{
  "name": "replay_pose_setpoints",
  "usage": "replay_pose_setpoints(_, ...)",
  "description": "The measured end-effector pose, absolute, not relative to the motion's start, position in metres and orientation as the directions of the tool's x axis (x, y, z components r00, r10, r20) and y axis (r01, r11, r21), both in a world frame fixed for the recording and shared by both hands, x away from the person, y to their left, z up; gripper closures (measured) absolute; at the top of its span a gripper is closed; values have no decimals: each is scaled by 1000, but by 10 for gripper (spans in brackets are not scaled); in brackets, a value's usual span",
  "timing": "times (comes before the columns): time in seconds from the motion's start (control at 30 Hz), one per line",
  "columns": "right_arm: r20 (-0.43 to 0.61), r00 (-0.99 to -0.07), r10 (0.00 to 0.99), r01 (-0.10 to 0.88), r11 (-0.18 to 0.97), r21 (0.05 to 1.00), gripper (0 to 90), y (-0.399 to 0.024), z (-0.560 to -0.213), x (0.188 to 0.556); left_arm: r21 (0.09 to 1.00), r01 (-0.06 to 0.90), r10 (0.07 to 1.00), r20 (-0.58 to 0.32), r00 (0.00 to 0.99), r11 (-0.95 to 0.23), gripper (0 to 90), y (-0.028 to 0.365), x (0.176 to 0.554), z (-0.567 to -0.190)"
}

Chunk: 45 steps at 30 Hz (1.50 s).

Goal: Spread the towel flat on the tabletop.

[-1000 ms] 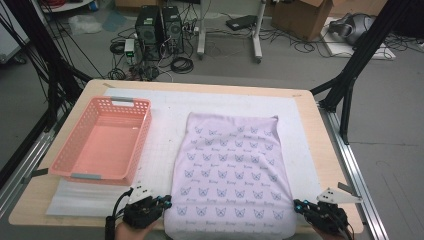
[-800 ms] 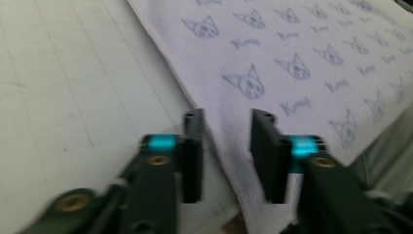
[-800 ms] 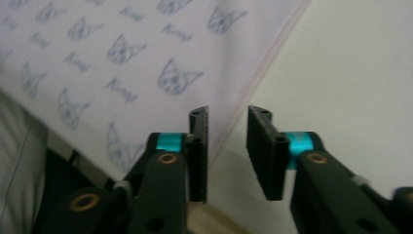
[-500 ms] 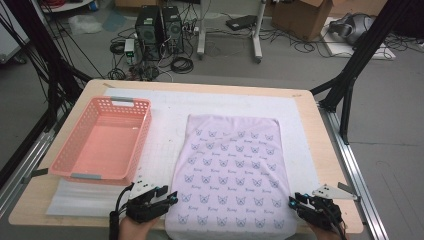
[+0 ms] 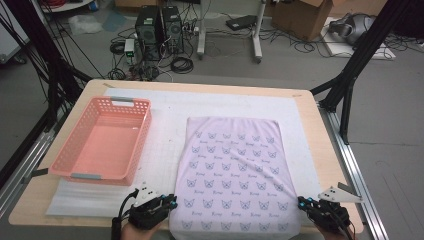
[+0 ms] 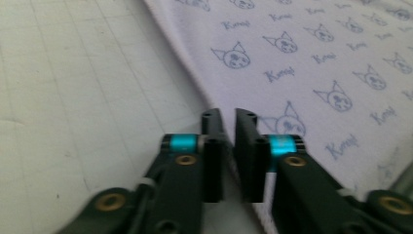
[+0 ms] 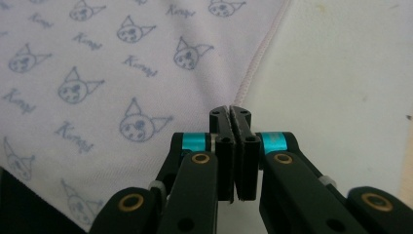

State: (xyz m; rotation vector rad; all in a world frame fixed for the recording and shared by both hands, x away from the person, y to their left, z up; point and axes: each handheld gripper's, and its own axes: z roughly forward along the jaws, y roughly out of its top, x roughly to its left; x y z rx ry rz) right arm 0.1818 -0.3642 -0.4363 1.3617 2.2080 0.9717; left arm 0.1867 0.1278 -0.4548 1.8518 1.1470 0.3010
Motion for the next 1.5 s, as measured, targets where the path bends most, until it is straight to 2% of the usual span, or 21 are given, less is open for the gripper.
replay_pose_setpoints(0.03, 49, -470, 882, 642, 303, 704, 888, -363, -435, 181, 797, 585, 808, -242, 538, -151, 670, 129, 187, -454)
replay_pose_setpoints(0.1, 55, -469, 882, 640, 296, 709, 846, -363, -432, 180, 806, 576, 804, -248, 540, -137, 596, 130, 189, -454)
replay_pose_setpoints(0.17, 69, -465, 883, 626, 272, 731, 745, -362, -431, 181, 814, 567, 804, -250, 539, -127, 540, 131, 193, -454)
replay_pose_setpoints(0.23, 94, -471, 877, 610, 247, 753, 664, -359, -432, 184, 821, 560, 805, -256, 535, -112, 511, 132, 198, -453)
replay_pose_setpoints(0.3, 84, -469, 879, 596, 244, 765, 642, -352, -436, 191, 825, 557, 806, -261, 531, -99, 496, 131, 201, -453)
replay_pose_setpoints(0.4, 24, -476, 879, 584, 296, 756, 694, -344, -443, 199, 829, 548, 801, -252, 543, -111, 496, 130, 205, -452)
replay_pose_setpoints(0.43, 5, -486, 874, 584, 320, 745, 744, -342, -446, 201, 831, 545, 799, -250, 547, -113, 496, 130, 207, -451)
replay_pose_setpoints(0.47, -2, -498, 867, 577, 333, 746, 852, -343, -446, 202, 835, 539, 797, -250, 551, -111, 496, 130, 209, -449)
replay_pose_setpoints(0.53, 4, -508, 861, 594, 346, 726, 884, -347, -443, 204, 844, 527, 796, -251, 551, -98, 493, 130, 214, -445)
replay_pose_setpoints(0.67, 7, -520, 854, 622, 374, 688, 887, -354, -438, 200, 850, 518, 785, -256, 565, -95, 478, 131, 229, -441)
replay_pose_setpoints(0.73, 45, -527, 849, 630, 354, 691, 845, -359, -438, 201, 850, 519, 782, -262, 566, -92, 467, 131, 238, -440)
replay_pose_setpoints(0.77, 52, -525, 850, 627, 344, 699, 735, -361, -437, 203, 848, 522, 780, -263, 568, -94, 462, 131, 243, -440)
replay_pose_setpoints(0.8, 59, -512, 857, 624, 324, 711, 668, -363, -437, 206, 848, 521, 779, -264, 569, -93, 462, 130, 247, -440)
replay_pose_setpoints(0.87, 86, -501, 861, 610, 281, 741, 634, -366, -435, 213, 846, 524, 773, -269, 575, -96, 468, 128, 257, -440)
replay_pose_setpoints(1.1, 65, -523, 850, 560, 286, 777, 591, -358, -433, 241, 835, 541, 762, -288, 579, -96, 490, 124, 293, -440)
replay_pose_setpoints(1.2, 66, -533, 844, 556, 291, 778, 588, -353, -433, 251, 830, 550, 753, -302, 584, -93, 527, 123, 316, -442)
replay_pose_setpoints(1.33, 65, -552, 831, 549, 304, 779, 581, -348, -434, 258, 843, 524, 753, -263, 604, -125, 520, 118, 337, -442)
replay_pose_setpoints(1.5, 64, -568, 820, 544, 316, 777, 571, -345, -435, 260, 848, 513, 787, -222, 576, -136, 516, 114, 366, -440)
